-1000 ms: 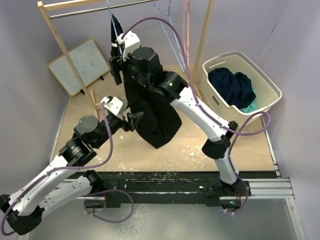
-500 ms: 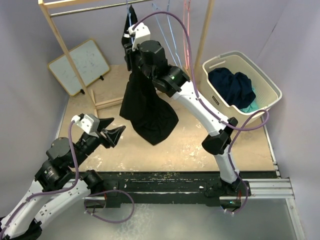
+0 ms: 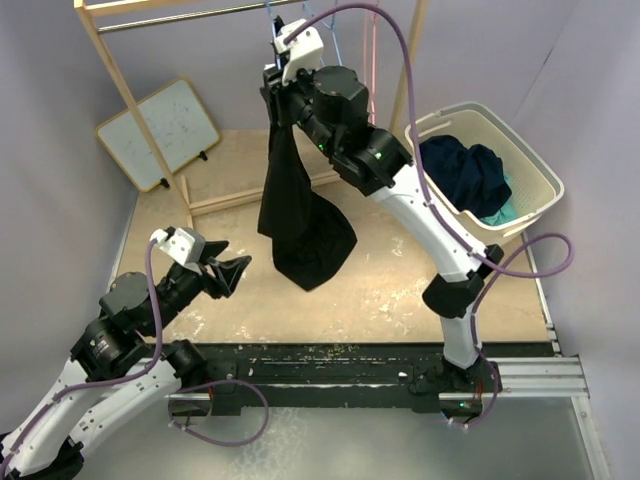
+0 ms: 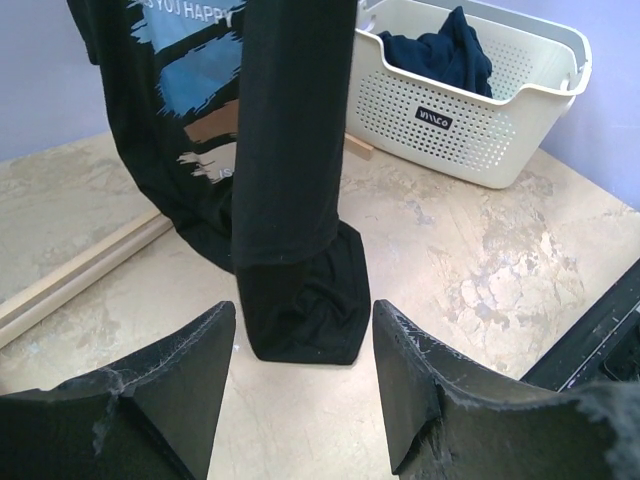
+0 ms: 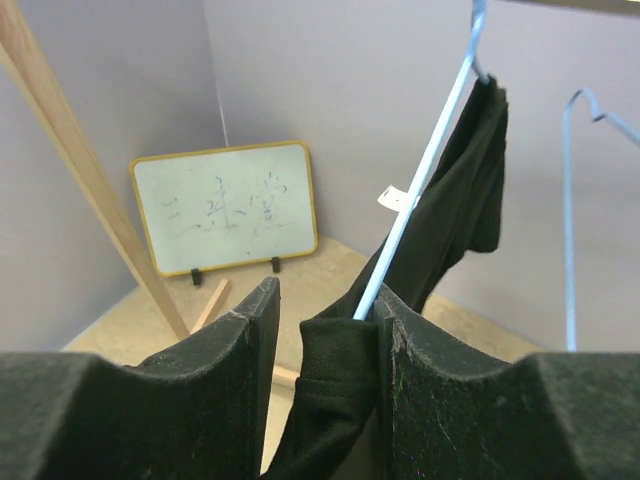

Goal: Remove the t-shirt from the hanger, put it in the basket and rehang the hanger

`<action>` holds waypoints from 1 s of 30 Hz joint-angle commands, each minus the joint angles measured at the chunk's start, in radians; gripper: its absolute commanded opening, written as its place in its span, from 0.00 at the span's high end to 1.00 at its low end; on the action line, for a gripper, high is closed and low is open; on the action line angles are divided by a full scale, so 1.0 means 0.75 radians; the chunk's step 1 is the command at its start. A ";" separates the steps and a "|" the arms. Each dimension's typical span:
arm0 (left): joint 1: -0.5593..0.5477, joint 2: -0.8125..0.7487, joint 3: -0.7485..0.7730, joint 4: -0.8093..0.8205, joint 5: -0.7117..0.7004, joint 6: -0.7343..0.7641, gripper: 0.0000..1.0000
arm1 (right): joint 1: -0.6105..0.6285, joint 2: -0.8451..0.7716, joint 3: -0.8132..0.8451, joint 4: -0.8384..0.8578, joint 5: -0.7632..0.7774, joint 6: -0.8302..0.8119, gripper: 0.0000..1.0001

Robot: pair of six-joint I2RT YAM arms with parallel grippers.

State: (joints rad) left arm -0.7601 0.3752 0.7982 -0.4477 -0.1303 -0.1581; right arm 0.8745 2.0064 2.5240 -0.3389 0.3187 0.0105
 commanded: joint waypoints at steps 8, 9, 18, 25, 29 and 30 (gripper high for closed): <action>0.003 0.016 0.013 0.034 0.006 -0.016 0.40 | -0.006 -0.258 -0.169 0.250 -0.073 -0.241 1.00; 0.004 0.017 0.014 0.034 0.006 -0.016 0.40 | -0.006 -0.273 -0.182 0.244 -0.078 -0.245 1.00; 0.004 -0.020 0.005 0.061 0.030 0.003 0.33 | -0.006 -0.571 -0.521 0.300 -0.235 -0.139 1.00; 0.004 -0.071 -0.014 0.108 0.028 0.021 0.28 | -0.005 -0.888 -0.815 0.246 -0.303 -0.024 1.00; 0.002 -0.079 -0.007 0.177 0.071 0.046 0.23 | -0.006 -1.072 -1.000 0.139 -0.412 0.061 1.00; 0.002 -0.072 0.010 0.201 0.092 0.059 0.22 | -0.006 -1.116 -1.046 0.103 -0.460 0.079 1.00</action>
State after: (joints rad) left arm -0.7601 0.3229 0.7891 -0.4065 -0.1078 -0.1459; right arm 0.8738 1.2945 1.8240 -0.2565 0.0887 -0.0051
